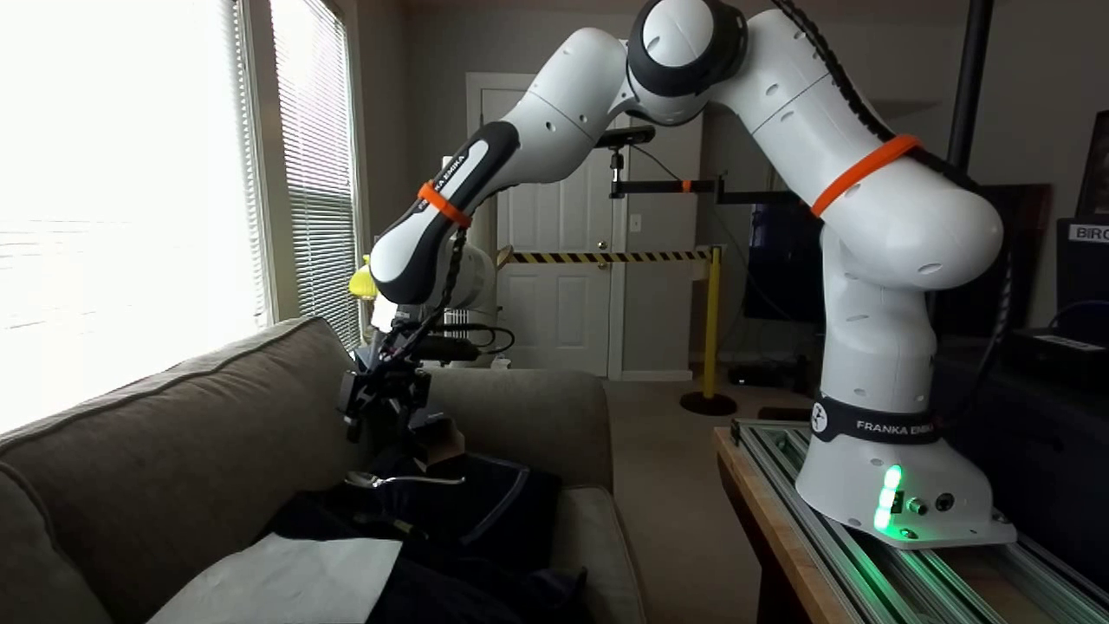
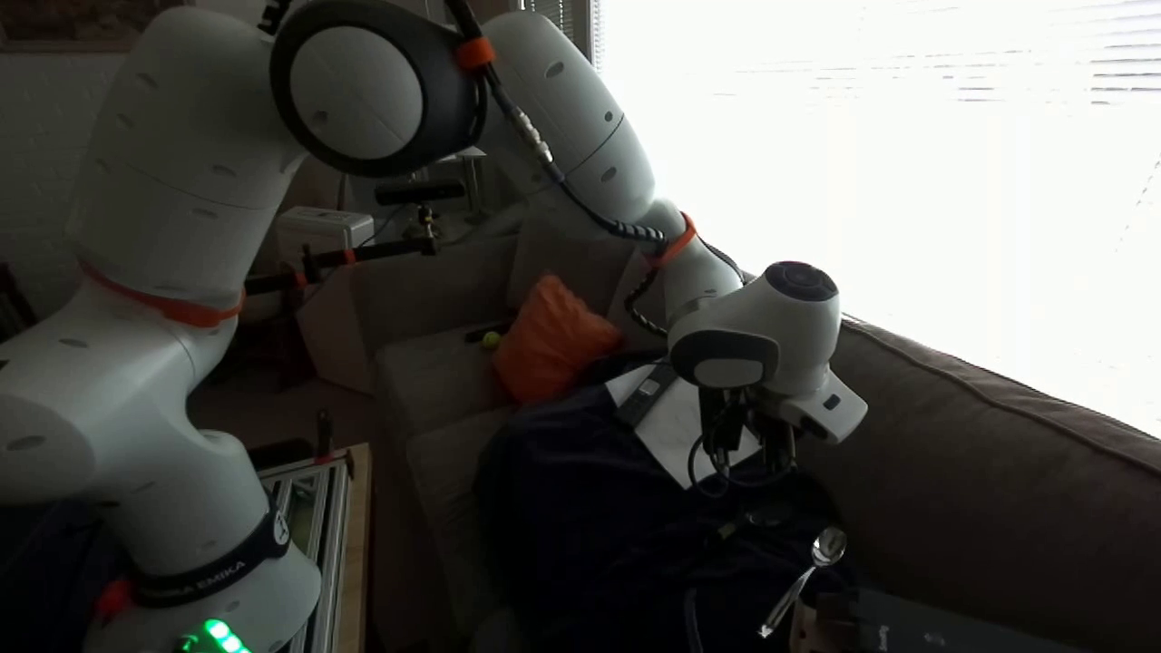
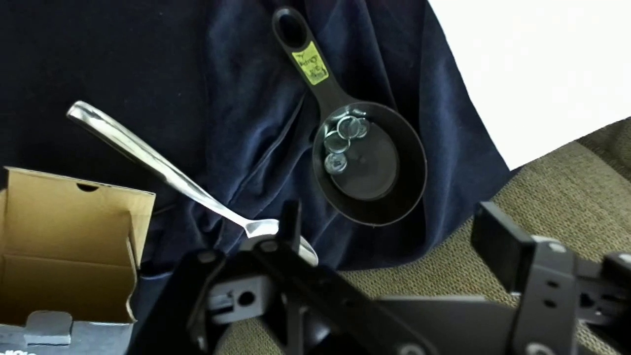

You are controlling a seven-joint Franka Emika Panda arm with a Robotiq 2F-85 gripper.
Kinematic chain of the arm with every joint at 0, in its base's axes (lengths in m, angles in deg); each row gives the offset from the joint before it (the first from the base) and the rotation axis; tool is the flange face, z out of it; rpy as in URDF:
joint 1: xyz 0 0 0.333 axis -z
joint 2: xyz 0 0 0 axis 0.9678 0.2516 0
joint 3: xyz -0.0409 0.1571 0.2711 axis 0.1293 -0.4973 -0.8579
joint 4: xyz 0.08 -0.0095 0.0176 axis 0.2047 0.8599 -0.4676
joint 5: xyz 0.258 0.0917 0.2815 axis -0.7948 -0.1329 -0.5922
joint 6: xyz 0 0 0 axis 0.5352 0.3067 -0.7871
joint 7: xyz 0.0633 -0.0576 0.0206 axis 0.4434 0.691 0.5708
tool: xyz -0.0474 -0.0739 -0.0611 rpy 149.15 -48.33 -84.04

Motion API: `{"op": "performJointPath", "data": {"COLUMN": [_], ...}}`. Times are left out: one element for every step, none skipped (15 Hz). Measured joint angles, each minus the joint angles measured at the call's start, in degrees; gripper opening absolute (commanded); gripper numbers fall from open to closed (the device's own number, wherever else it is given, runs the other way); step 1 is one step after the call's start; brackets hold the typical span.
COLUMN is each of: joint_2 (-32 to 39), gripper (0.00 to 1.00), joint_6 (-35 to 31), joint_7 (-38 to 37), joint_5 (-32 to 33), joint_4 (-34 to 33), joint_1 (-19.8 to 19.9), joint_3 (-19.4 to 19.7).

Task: Put the object on the black spoon

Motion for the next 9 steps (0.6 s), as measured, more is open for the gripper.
{"op": "performJointPath", "data": {"joint_2": [-0.87, -1.99, -3.45, -5.16, -7.13, -9.34, -11.64, -14.08, -16.67], "gripper": [1.00, 1.00, 1.00, 1.00, 1.00, 1.00, 1.00, 1.00, 1.00], "joint_6": [0.87, 2.46, 4.95, 7.42, 9.84, 11.92, 13.41, 14.12, 14.70], "joint_7": [-0.01, -0.14, -0.55, -1.41, -3.29, -5.27, -7.03, -8.97, -10.82], "joint_5": [0.30, 0.78, 1.65, 2.63, 4.12, 6.10, 8.41, 11.43, 14.90], "joint_4": [0.86, 1.90, 3.13, 4.50, 6.10, 7.87, 9.75, 11.89, 14.21], "joint_1": [0.00, -0.06, -0.22, -0.51, -1.18, -2.10, -3.11, -4.33, -5.66], "joint_3": [0.27, 0.70, 1.35, 2.18, 3.50, 4.99, 6.38, 7.74, 8.93]}}
